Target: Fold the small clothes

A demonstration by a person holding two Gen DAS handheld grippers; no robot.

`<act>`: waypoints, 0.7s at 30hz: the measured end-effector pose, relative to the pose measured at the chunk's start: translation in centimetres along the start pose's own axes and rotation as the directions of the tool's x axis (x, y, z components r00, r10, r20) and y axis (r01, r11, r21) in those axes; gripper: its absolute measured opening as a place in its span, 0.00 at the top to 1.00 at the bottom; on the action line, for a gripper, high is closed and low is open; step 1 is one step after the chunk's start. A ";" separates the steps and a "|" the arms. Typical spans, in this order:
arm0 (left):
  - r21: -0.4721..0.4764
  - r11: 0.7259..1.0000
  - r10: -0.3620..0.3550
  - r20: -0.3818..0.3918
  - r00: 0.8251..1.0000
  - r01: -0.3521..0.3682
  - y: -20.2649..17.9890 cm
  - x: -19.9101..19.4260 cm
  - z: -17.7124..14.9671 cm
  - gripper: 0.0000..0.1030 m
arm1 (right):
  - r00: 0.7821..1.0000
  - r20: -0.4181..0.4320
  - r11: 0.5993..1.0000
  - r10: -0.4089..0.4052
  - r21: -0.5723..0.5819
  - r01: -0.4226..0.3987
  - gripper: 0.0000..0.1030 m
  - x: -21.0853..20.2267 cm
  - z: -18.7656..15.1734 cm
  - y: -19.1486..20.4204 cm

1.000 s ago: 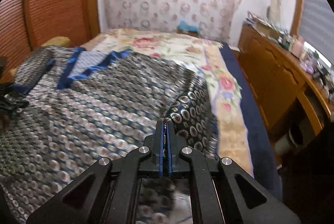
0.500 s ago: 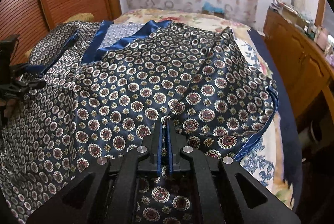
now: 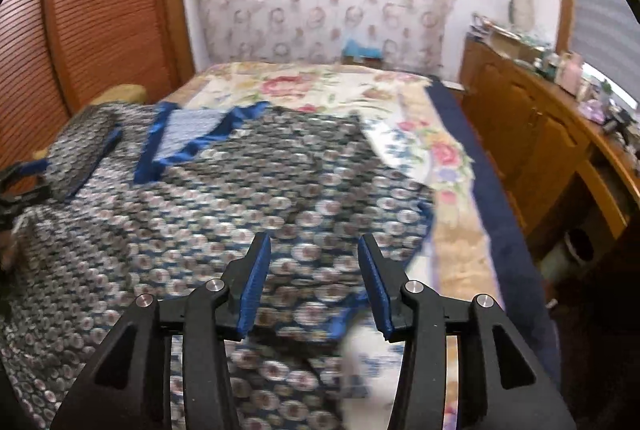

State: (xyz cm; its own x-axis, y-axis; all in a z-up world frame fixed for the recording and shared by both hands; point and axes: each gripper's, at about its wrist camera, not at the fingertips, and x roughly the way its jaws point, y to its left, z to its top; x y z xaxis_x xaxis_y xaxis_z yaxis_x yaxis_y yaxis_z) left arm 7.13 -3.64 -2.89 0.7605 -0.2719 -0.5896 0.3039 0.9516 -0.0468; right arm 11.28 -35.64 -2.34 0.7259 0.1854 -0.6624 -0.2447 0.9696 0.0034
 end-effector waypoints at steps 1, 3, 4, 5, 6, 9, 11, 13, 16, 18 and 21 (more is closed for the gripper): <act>-0.006 1.000 -0.015 0.004 1.000 0.015 0.0 -0.2 0.1 0.10 | 1.000 -0.007 1.000 -0.007 0.007 0.007 0.55 0.3 -0.1 -0.4; -0.008 1.000 -0.023 0.012 1.000 0.023 -0.3 -0.5 0.2 0.10 | 0.999 -0.027 0.999 -0.018 0.027 0.019 0.55 1.1 -0.5 -1.2; -0.005 1.000 -0.020 0.015 1.000 0.020 -0.4 -0.7 0.1 0.10 | 0.998 -0.049 0.999 -0.026 0.042 0.028 0.55 1.8 -0.8 -1.8; -0.003 1.000 -0.017 0.017 1.000 0.017 -0.5 -0.8 0.1 0.10 | 0.998 -0.063 0.998 -0.031 0.049 0.034 0.55 2.2 -1.0 -2.1; -0.001 1.000 -0.015 0.017 1.000 0.015 -0.7 -0.7 0.1 0.10 | 0.996 -0.078 0.998 -0.034 0.059 0.038 0.55 2.6 -1.4 -2.5; 0.005 1.000 -0.013 0.018 1.000 0.013 -0.9 -0.7 0.1 0.10 | 0.993 -0.113 0.996 -0.027 0.083 0.036 0.55 3.8 -2.1 -3.2; 0.008 1.000 -0.011 0.019 1.000 0.011 -1.1 -0.7 0.1 0.10 | 0.992 -0.126 0.996 -0.026 0.086 0.037 0.55 4.2 -2.2 -3.5; 0.010 1.000 -0.010 0.020 1.000 0.010 -1.3 -0.8 0.0 0.10 | 0.991 -0.135 0.996 -0.023 0.082 0.034 0.55 4.4 -2.3 -3.5; 0.011 1.000 -0.013 0.020 1.000 0.012 -1.5 -0.8 0.0 0.10 | 0.989 -0.148 0.997 -0.023 0.073 0.034 0.55 4.9 -2.3 -3.2; 0.014 1.000 -0.010 0.019 1.000 0.009 -1.5 -0.8 0.0 0.10 | 0.989 -0.145 0.997 -0.029 0.062 0.038 0.55 5.1 -2.3 -3.1; 0.015 1.000 -0.008 0.019 1.000 0.008 -1.6 -0.7 -0.1 0.10 | 0.989 -0.145 0.998 -0.038 0.044 0.045 0.55 5.2 -2.4 -2.9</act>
State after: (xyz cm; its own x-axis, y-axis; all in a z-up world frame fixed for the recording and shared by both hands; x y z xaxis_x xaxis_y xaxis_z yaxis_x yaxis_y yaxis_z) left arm 6.02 -4.97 -2.44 0.7688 -0.2826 -0.5737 0.3188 0.9470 -0.0392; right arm 14.26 -37.86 -7.60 0.6342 0.1230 -0.7633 -0.1831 0.9831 0.0063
